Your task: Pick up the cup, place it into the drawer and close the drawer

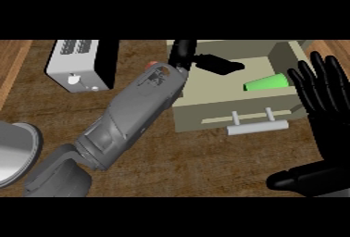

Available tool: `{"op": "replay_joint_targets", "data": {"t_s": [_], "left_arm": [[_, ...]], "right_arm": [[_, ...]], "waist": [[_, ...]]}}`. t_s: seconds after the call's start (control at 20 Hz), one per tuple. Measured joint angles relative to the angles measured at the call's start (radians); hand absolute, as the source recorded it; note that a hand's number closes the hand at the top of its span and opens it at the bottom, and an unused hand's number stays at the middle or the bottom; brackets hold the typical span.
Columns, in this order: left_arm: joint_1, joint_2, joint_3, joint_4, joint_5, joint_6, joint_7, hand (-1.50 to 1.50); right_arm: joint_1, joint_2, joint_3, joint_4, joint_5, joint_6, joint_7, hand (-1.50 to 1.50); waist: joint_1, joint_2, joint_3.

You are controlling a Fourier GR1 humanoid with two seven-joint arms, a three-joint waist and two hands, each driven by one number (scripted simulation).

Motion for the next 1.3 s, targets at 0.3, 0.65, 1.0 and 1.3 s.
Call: {"op": "replay_joint_targets", "data": {"t_s": [0.3, 0.65, 1.0, 1.3], "left_arm": [[0.010, 0.000, 0.040, -0.058, 0.081, -0.034, -0.089, -1.50], [0.042, 0.035, 0.120, -0.137, 0.114, -0.081, -0.076, -1.50], [0.193, 0.120, 0.153, -0.329, 0.129, -0.053, -0.040, -1.50], [0.391, 0.263, 0.166, -0.568, 0.141, -0.046, 0.034, -1.50]], "right_arm": [[0.020, -0.014, -0.022, -0.022, -0.068, 0.021, 0.033, -1.50], [0.084, -0.059, -0.047, -0.060, -0.104, 0.090, 0.023, 1.50], [0.111, -0.148, -0.028, -0.075, 0.003, 0.171, 0.013, 1.50], [0.155, -0.179, 0.012, -0.106, 0.118, 0.195, 0.020, 1.50]], "waist": [[0.031, -0.010, -0.001], [0.088, -0.025, -0.001], [0.128, -0.037, -0.002], [0.142, -0.039, -0.002]]}}
